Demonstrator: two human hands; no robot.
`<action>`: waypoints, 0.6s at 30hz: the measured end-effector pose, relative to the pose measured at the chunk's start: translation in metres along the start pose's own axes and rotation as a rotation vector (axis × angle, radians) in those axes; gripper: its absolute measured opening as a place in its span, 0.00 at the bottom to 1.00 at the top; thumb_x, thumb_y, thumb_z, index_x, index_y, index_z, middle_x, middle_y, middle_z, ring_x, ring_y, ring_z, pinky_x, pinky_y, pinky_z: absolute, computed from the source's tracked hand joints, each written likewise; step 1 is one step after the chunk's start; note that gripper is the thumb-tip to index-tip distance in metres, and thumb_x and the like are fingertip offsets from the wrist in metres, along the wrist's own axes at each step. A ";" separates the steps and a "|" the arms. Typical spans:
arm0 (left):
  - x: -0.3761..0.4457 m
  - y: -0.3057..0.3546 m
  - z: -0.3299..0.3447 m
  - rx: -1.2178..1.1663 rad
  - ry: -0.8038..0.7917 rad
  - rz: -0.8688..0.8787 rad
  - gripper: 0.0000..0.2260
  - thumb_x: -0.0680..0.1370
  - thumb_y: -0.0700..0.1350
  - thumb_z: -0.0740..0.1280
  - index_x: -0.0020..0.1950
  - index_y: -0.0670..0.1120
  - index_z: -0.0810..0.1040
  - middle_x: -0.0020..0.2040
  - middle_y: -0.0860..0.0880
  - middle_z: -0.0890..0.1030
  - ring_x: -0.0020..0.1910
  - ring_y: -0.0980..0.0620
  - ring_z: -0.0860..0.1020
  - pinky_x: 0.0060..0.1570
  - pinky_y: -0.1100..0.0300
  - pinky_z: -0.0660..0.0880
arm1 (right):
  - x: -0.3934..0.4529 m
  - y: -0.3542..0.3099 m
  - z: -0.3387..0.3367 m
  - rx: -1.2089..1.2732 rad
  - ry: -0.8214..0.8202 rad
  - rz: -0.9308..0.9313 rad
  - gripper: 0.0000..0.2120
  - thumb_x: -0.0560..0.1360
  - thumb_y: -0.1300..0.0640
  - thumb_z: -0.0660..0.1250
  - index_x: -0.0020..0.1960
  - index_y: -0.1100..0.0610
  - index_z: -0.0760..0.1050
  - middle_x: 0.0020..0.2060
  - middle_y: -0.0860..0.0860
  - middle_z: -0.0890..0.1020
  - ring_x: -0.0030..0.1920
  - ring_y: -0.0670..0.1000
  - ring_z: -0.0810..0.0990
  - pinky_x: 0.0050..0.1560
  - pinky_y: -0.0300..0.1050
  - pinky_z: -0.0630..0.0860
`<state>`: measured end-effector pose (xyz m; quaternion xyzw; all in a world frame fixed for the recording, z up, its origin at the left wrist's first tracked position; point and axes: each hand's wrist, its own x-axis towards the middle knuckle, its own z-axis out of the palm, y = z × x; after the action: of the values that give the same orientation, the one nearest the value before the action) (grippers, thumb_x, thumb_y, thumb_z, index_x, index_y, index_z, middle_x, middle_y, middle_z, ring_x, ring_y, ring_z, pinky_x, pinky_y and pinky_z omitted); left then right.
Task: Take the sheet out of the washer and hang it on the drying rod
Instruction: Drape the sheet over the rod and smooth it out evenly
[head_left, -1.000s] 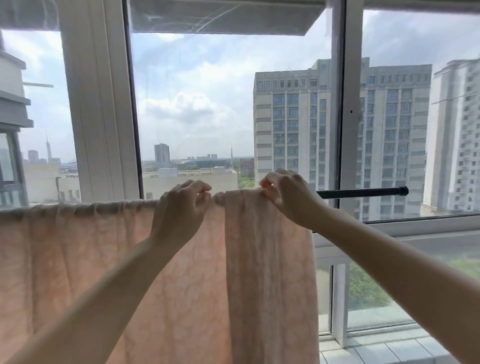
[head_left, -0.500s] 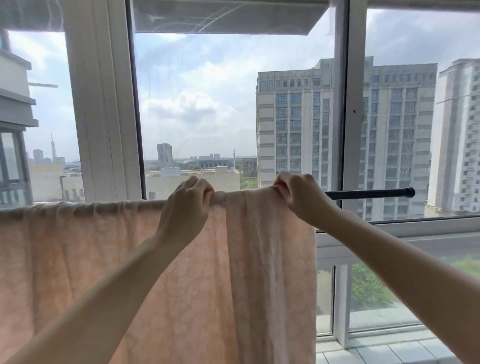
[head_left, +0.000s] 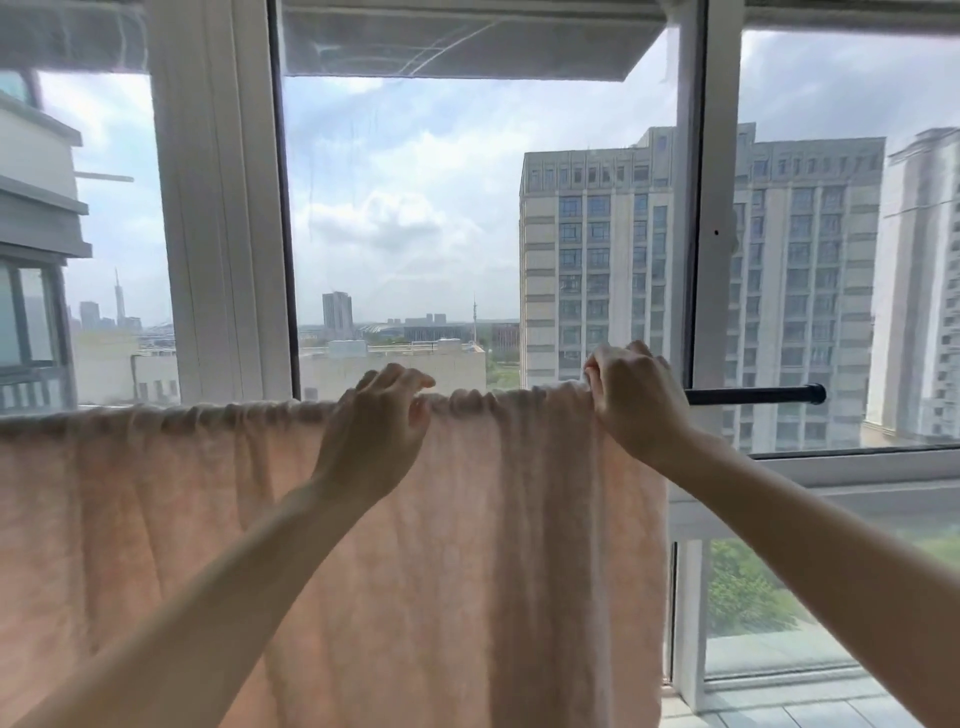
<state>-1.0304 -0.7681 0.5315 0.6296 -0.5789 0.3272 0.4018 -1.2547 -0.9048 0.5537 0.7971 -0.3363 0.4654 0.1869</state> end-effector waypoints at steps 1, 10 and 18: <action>-0.001 0.005 0.004 -0.006 -0.015 0.043 0.09 0.80 0.46 0.64 0.57 0.46 0.79 0.55 0.51 0.81 0.54 0.50 0.78 0.53 0.52 0.74 | 0.000 0.002 -0.001 0.016 0.013 0.013 0.06 0.79 0.59 0.63 0.45 0.58 0.76 0.37 0.53 0.80 0.46 0.54 0.77 0.49 0.49 0.73; 0.009 0.046 0.033 -0.079 -0.046 0.228 0.10 0.78 0.46 0.69 0.58 0.47 0.80 0.56 0.53 0.79 0.56 0.53 0.75 0.55 0.58 0.73 | -0.016 0.020 -0.014 0.061 0.002 0.121 0.05 0.77 0.59 0.62 0.53 0.57 0.73 0.47 0.52 0.79 0.51 0.54 0.74 0.52 0.51 0.74; 0.008 0.071 0.054 -0.106 -0.013 0.291 0.08 0.76 0.47 0.71 0.54 0.47 0.83 0.50 0.54 0.81 0.54 0.51 0.74 0.52 0.54 0.74 | -0.044 0.046 -0.022 0.016 -0.263 0.584 0.23 0.78 0.37 0.56 0.54 0.58 0.70 0.42 0.52 0.80 0.45 0.55 0.79 0.40 0.48 0.73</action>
<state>-1.1027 -0.8205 0.5225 0.5192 -0.6832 0.3468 0.3788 -1.3159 -0.9071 0.5256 0.7217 -0.5686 0.3949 -0.0059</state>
